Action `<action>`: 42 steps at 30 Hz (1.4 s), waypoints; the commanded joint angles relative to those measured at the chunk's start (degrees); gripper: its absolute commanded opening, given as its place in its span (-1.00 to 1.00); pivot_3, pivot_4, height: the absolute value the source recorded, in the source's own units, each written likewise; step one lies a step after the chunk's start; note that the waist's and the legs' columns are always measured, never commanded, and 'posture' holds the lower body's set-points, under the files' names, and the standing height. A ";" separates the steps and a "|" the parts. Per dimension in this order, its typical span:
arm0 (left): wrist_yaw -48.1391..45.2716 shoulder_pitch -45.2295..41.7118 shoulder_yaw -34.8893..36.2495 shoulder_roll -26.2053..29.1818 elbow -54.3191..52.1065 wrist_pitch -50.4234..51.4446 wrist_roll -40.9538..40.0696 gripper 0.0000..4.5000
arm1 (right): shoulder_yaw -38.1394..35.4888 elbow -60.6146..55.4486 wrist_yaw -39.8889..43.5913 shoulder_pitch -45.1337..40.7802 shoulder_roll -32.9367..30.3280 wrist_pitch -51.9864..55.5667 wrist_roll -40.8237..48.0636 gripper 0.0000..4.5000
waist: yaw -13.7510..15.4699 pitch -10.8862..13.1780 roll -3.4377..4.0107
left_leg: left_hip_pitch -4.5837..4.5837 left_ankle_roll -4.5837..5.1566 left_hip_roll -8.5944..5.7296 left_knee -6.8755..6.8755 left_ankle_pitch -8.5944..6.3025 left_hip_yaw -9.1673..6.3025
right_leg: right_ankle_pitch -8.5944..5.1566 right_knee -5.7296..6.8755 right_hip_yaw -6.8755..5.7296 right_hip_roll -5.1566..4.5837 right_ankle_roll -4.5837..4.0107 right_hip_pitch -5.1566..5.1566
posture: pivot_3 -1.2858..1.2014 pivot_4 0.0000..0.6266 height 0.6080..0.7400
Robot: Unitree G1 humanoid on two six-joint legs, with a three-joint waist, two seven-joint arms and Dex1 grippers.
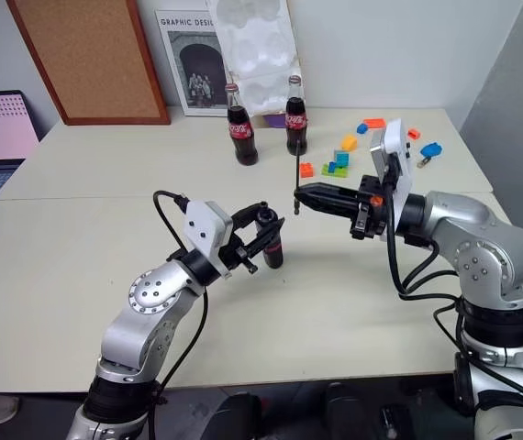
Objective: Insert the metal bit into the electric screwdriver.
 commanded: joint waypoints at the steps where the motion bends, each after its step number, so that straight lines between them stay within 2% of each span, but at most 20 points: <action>1: 1.05 0.52 -0.43 -0.14 -0.31 -0.47 1.21 -0.28 | 1.82 -0.50 -2.61 -3.05 2.65 -4.28 -1.36 -1.00 | -0.02 0.00 0.00 | 0.00 0.00 0.01 0.00 0.00 0.00 | 0.00 0.00 0.00 0.01 0.00 0.00 | 0.03 -0.52 1.00; 10: 2.60 -0.71 -0.53 -1.36 0.24 0.14 1.46 -0.28 | 8.55 -0.07 -5.63 -4.21 5.83 -10.67 -7.68 -1.00 | 0.01 0.00 0.00 | -0.03 0.00 0.01 -0.01 0.00 0.00 | 0.01 -0.03 0.00 0.01 0.01 -0.01 | 0.03 -0.52 1.00; 18: 2.70 -1.52 -0.46 -1.28 0.92 0.40 1.41 -0.28 | 11.36 3.34 -7.15 -4.37 8.07 -14.59 -12.28 -1.00 | -0.02 0.00 0.00 | -0.03 0.00 0.02 -0.03 0.00 -0.01 | 0.00 -0.03 -0.01 0.01 0.01 -0.03 | 0.03 -0.52 1.00; 42: 2.68 -2.58 0.29 -0.55 2.40 0.08 1.23 -0.28 | 11.54 4.21 -5.65 -2.33 6.85 -16.76 -14.04 -1.00 | -0.13 0.00 0.00 | -0.03 0.00 0.03 -0.10 0.00 -0.01 | 0.00 -0.05 -0.01 0.01 0.00 -0.06 | 0.03 -0.52 1.00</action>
